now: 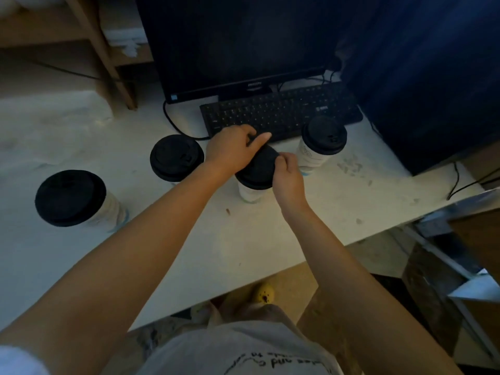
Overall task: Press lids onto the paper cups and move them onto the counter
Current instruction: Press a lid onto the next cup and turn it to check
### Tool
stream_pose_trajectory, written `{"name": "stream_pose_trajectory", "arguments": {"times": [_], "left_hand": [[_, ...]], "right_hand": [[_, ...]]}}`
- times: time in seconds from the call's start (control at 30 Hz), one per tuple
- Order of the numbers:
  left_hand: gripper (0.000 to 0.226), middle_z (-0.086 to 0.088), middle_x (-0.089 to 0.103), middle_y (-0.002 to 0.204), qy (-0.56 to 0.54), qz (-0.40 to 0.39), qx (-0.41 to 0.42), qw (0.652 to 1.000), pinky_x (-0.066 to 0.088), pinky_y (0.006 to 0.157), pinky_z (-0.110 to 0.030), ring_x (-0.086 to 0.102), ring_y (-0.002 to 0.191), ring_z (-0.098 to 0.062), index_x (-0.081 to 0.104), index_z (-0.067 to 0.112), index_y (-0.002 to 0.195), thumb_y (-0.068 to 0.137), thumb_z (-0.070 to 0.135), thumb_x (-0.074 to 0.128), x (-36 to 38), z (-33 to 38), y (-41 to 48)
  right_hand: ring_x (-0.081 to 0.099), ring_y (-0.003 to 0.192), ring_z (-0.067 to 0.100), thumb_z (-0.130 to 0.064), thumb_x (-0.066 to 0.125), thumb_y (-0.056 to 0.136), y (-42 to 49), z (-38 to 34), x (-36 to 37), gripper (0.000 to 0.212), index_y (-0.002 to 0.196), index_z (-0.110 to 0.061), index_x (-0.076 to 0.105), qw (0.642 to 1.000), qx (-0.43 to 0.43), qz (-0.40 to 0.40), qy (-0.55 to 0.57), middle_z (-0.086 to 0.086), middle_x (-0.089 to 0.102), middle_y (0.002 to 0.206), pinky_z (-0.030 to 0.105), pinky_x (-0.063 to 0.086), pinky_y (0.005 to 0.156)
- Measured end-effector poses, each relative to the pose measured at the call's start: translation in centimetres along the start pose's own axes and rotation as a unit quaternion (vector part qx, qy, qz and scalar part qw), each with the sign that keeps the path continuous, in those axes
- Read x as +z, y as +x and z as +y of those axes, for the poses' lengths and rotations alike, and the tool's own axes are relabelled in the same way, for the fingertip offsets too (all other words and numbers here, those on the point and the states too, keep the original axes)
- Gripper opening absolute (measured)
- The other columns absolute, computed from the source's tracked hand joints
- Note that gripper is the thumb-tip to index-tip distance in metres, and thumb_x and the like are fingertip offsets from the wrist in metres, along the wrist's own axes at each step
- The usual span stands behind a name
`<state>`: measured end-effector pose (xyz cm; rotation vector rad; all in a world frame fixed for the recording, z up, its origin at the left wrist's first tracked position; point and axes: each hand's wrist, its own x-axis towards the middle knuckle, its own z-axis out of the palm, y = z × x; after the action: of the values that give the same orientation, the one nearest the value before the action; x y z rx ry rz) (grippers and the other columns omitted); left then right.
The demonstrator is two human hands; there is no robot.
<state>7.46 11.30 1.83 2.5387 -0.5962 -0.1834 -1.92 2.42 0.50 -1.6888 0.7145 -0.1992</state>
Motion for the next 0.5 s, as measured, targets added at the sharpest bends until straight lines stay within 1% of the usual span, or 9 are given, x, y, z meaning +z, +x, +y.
{"name": "stream_pose_trajectory", "arguments": {"times": [0.07,0.1,0.17,0.2,0.23,0.27,0.33,0.43,0.5], "left_hand": [[0.046,-0.002,0.065,0.083,-0.008,0.022,0.003,1.000,0.046,0.064,-0.030,0.063,0.082,-0.022,0.066,0.018,0.099,0.096,0.051,0.035,0.0,0.3,-0.4],[0.045,-0.003,0.066,0.087,-0.019,0.017,0.001,1.000,0.047,0.067,-0.031,0.062,0.085,-0.022,0.066,0.017,0.099,0.097,0.048,0.033,0.3,0.5,-0.7],[0.045,-0.008,0.065,0.107,-0.035,-0.007,0.001,0.999,0.050,0.081,-0.037,0.061,0.100,-0.025,0.063,0.017,0.113,0.098,0.045,0.031,1.3,0.8,-1.5],[0.044,-0.011,0.061,0.118,-0.038,-0.014,-0.004,0.999,0.048,0.088,-0.039,0.057,0.109,-0.027,0.058,0.016,0.121,0.099,0.042,0.030,1.7,1.0,-1.8],[0.043,-0.012,0.056,0.126,-0.038,-0.012,-0.009,0.999,0.046,0.092,-0.039,0.053,0.115,-0.028,0.053,0.015,0.127,0.100,0.039,0.029,2.0,1.1,-2.1],[0.043,-0.012,0.053,0.129,-0.036,-0.006,-0.010,0.999,0.044,0.092,-0.039,0.051,0.117,-0.028,0.052,0.014,0.129,0.101,0.036,0.029,2.1,1.2,-2.2],[0.041,-0.011,0.051,0.129,-0.025,0.004,0.000,1.000,0.043,0.088,-0.037,0.052,0.114,-0.028,0.053,0.013,0.126,0.101,0.033,0.028,2.2,1.3,-2.2],[0.040,-0.009,0.049,0.129,-0.010,0.011,0.005,1.000,0.038,0.079,-0.030,0.053,0.109,-0.027,0.053,0.012,0.125,0.101,0.032,0.028,2.6,1.3,-2.2],[0.039,-0.008,0.049,0.130,-0.003,0.024,0.006,1.000,0.036,0.078,-0.029,0.054,0.108,-0.026,0.053,0.012,0.125,0.101,0.032,0.029,2.7,1.2,-2.1]], "right_hand": [[0.050,0.109,0.017,-0.017,0.032,0.099,0.7,-0.2,-0.3,0.035,0.130,-0.007,0.046,1.000,-0.004,-0.004,-0.002,0.008,0.053,0.123,0.025,0.037,0.087],[0.049,0.112,0.017,-0.017,0.033,0.099,1.1,-0.3,-0.3,0.035,0.130,-0.007,0.047,1.000,-0.011,-0.012,-0.004,0.007,0.053,0.125,0.024,0.037,0.090],[0.051,0.108,0.016,-0.018,0.033,0.100,1.6,-0.1,-0.1,0.032,0.122,-0.007,0.053,0.999,-0.027,-0.042,-0.003,0.007,0.057,0.118,0.026,0.038,0.091],[0.052,0.103,0.016,-0.018,0.032,0.100,1.8,0.2,0.0,0.030,0.115,-0.007,0.056,0.998,-0.031,-0.053,0.006,0.007,0.058,0.111,0.027,0.039,0.089],[0.053,0.099,0.014,-0.018,0.032,0.101,1.8,0.5,0.2,0.028,0.109,-0.009,0.056,0.998,-0.029,-0.057,0.021,0.006,0.058,0.106,0.027,0.039,0.088],[0.053,0.097,0.013,-0.018,0.032,0.101,1.8,0.9,0.3,0.026,0.106,-0.011,0.056,0.997,-0.030,-0.056,0.038,0.004,0.058,0.102,0.028,0.040,0.089],[0.053,0.093,0.011,-0.017,0.032,0.101,1.9,1.4,0.5,0.023,0.102,-0.012,0.055,0.995,-0.036,-0.055,0.070,0.001,0.058,0.096,0.029,0.042,0.089],[0.053,0.086,0.006,-0.016,0.032,0.101,1.9,1.5,0.6,0.023,0.100,-0.011,0.055,0.993,-0.036,-0.051,0.103,-0.004,0.057,0.090,0.025,0.042,0.086],[0.053,0.084,0.004,-0.015,0.032,0.101,1.7,1.3,0.7,0.023,0.098,-0.012,0.055,0.991,-0.035,-0.049,0.120,-0.006,0.057,0.088,0.022,0.042,0.084]]}}
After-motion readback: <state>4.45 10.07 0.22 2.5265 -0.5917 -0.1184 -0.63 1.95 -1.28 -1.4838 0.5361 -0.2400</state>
